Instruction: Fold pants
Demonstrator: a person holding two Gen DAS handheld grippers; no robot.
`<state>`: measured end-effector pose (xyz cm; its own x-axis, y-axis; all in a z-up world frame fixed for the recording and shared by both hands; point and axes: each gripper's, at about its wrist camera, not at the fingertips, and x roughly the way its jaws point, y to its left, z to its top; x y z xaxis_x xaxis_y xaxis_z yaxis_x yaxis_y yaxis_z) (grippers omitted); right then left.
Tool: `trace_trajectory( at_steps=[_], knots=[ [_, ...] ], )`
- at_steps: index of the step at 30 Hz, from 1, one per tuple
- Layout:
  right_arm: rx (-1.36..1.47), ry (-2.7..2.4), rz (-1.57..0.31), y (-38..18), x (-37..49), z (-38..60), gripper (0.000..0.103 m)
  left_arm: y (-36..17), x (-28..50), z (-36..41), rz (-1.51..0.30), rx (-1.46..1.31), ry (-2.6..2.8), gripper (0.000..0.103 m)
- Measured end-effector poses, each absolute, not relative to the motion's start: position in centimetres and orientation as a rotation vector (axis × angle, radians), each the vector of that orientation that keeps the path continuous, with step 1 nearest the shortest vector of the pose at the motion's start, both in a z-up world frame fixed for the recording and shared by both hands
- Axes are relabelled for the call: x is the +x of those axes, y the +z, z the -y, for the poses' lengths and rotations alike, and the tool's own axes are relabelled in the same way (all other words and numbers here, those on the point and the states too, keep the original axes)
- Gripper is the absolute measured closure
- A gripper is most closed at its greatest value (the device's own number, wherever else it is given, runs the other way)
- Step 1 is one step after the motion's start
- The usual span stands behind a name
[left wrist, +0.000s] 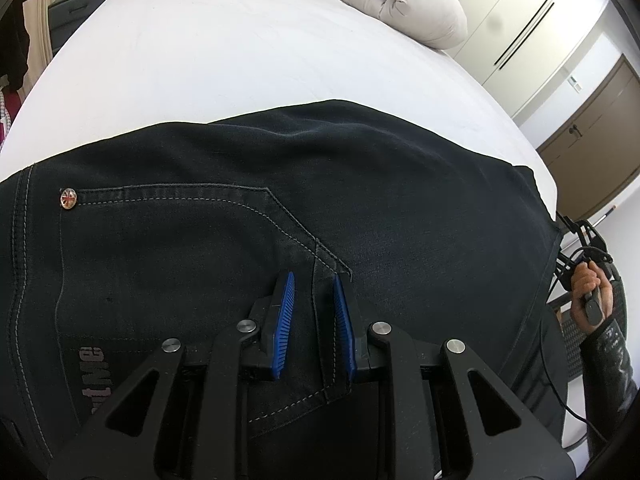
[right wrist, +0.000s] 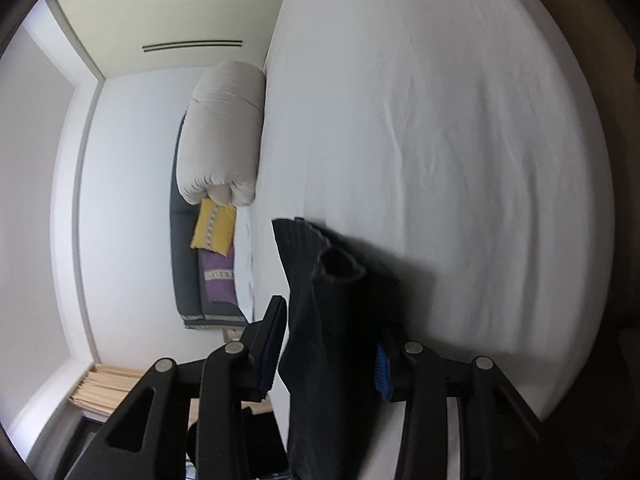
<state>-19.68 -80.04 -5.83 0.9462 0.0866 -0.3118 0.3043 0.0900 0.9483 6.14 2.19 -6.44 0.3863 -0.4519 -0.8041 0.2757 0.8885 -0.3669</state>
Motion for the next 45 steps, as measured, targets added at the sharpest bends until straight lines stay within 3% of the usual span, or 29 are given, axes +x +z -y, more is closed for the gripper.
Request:
trace_trajectory(
  at_steps=[2,4,5,21,27,30,32,36,37,38,40,41,45],
  knots=[
    [1.478,-0.169,-0.325,-6.0,-19.3,80.4,0.071,-6.4,6.1,-2.2,-1.080,-0.185,-0.466,0.083],
    [1.490,-0.175,-0.331,-6.5,-19.0,80.6,0.089,-6.4,6.1,-2.2,-1.080,-0.187,-0.467,0.083],
    [1.493,-0.179,-0.338,-6.7,-19.0,80.7,0.091,-6.4,6.1,-2.2,-1.080,-0.189,-0.467,0.083],
    [1.142,-0.316,-0.525,-2.0,-16.7,79.1,0.094,-6.6,6.5,-3.4,-1.084,-0.223,-0.482,0.083],
    [0.654,-0.212,-0.639,5.3,-12.2,69.9,0.094,-6.6,6.7,-4.4,-1.077,-0.265,-0.482,0.083],
    [0.226,-0.101,-0.723,7.5,-10.3,59.1,0.094,-6.1,6.7,-4.9,-1.077,-0.299,-0.464,0.083],
    [-0.070,-0.047,-0.783,6.0,-9.8,51.6,0.094,-5.8,6.8,-5.2,-1.082,-0.329,-0.455,0.083],
    [-0.280,-0.044,-0.904,0.2,-8.6,46.0,0.094,-5.2,7.0,-5.4,-1.104,-0.438,-0.506,0.081],
    [-0.325,-0.066,-0.911,-1.0,-8.7,45.5,0.094,-5.1,7.0,-5.3,-1.110,-0.467,-0.518,0.073],
    [-0.345,-0.075,-0.896,-1.3,-8.9,45.2,0.094,-5.1,6.9,-5.3,-1.114,-0.500,-0.532,0.053],
    [-0.363,-0.084,-0.887,-1.0,-9.1,44.9,0.094,-5.0,6.9,-5.2,-1.107,-0.570,-0.569,0.026],
    [-0.373,-0.092,-0.875,-0.6,-9.3,44.8,0.094,-5.0,7.0,-4.9,-1.103,-0.606,-0.579,0.021],
    [-0.450,-0.102,-0.795,1.0,-10.6,42.8,0.094,-5.1,8.5,-3.6,-1.150,-0.750,-0.660,0.019]
  ],
)
